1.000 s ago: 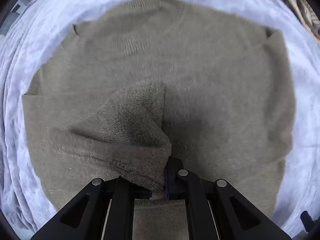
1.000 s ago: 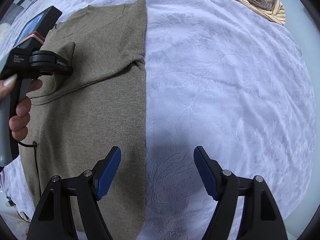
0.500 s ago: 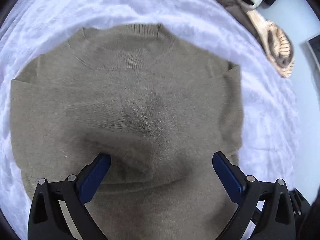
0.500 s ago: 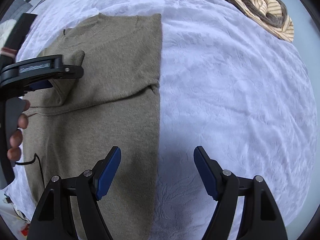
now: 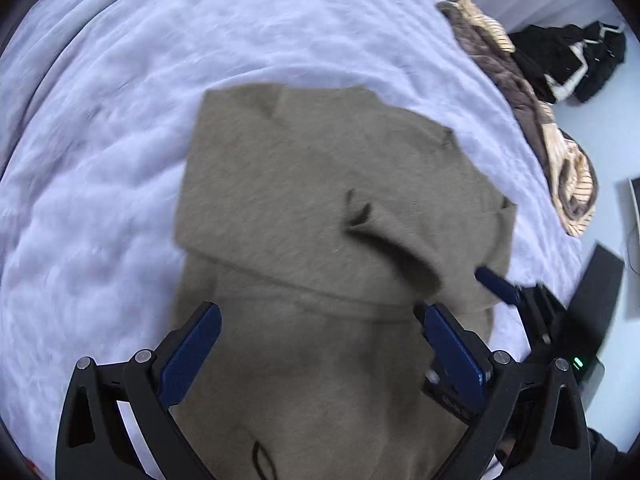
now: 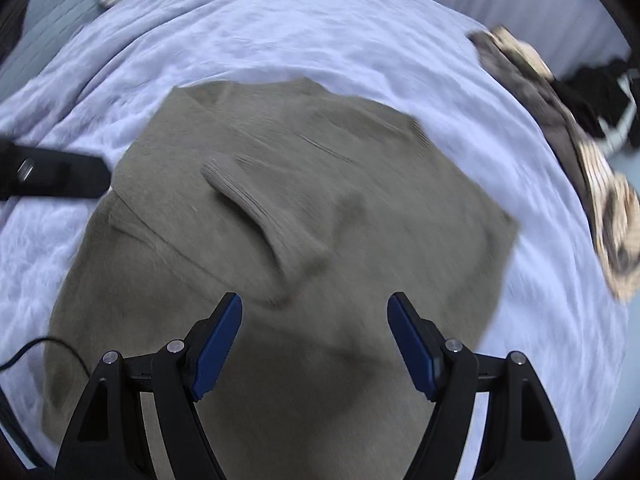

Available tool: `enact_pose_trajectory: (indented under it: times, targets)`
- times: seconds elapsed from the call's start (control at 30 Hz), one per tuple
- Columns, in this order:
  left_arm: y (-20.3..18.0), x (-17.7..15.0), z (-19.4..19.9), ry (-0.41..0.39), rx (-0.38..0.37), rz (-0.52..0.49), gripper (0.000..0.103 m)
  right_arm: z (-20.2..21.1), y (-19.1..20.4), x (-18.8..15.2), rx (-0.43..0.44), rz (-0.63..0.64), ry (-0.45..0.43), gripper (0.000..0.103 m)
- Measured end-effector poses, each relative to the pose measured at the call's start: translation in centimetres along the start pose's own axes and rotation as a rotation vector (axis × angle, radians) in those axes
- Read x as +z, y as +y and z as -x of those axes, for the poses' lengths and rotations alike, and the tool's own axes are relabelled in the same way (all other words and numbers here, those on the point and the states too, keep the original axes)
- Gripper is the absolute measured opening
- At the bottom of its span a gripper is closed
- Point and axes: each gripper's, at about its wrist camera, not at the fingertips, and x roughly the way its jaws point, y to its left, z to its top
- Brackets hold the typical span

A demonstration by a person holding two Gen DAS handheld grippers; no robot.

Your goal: Fold small clothes

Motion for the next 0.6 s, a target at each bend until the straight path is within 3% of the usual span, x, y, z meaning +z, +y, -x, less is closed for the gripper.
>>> enact_pose_trajectory:
  times: [0.1,0.13,0.17,0.2,0.23,0.3,0.33,0.37,0.4,0.43,0.53,0.6]
  targets:
    - [0.8,-1.4,0.2,0.017,0.006,0.012,0.102,-2.7,2.2,1.4,-0.069,0.052,-0.004,0.071]
    - [1.0,-2.0,0.1,0.03,0.004,0.01,0.102,-3.7,1.8,1.4,-0.068,0.026,0.017,0.059]
    - [1.1,-2.5,0.0,0.042,0.003,0.006,0.102,-4.6,1.0,1.4,-0.064,-0.014,0.043,0.034]
    - [1.1,-2.9,-0.2,0.056,0.004,0.0,0.102,-5.4,-0.4,1.1,-0.068,-0.089,0.069,0.02]
    - [1.0,-3.3,-0.5,0.069,0.008,-0.007,0.102,-5.6,-2.3,0.8,-0.06,-0.18,0.072,0.014]
    - [1.4,-4.2,-0.9,0.091,0.012,-0.018,0.102,-5.0,-6.9,-1.0,-0.027,-0.404,0.061,0.015]
    - [1.5,-4.5,-1.2,0.102,0.012,-0.021,0.102,-4.6,-8.8,-2.1,-0.001,-0.499,0.06,0.029]
    - [1.7,-4.9,-1.6,0.112,0.016,-0.023,0.102,-4.2,-10.5,-3.4,0.008,-0.589,0.07,0.058]
    - [1.8,-5.2,-2.0,0.123,0.022,-0.024,0.102,-4.0,-11.5,-4.3,0.0,-0.63,0.077,0.068]
    - [1.8,-5.4,-2.3,0.131,0.024,-0.025,0.102,-3.6,-12.3,-5.2,-0.009,-0.659,0.081,0.073]
    - [1.5,-5.9,-2.6,0.142,0.016,-0.027,0.102,-2.7,-13.5,-6.3,0.011,-0.684,0.081,0.073]
    - [1.1,-6.1,-2.5,0.141,0.023,-0.041,0.102,-1.7,-13.5,-6.2,-0.027,-0.673,0.053,0.073]
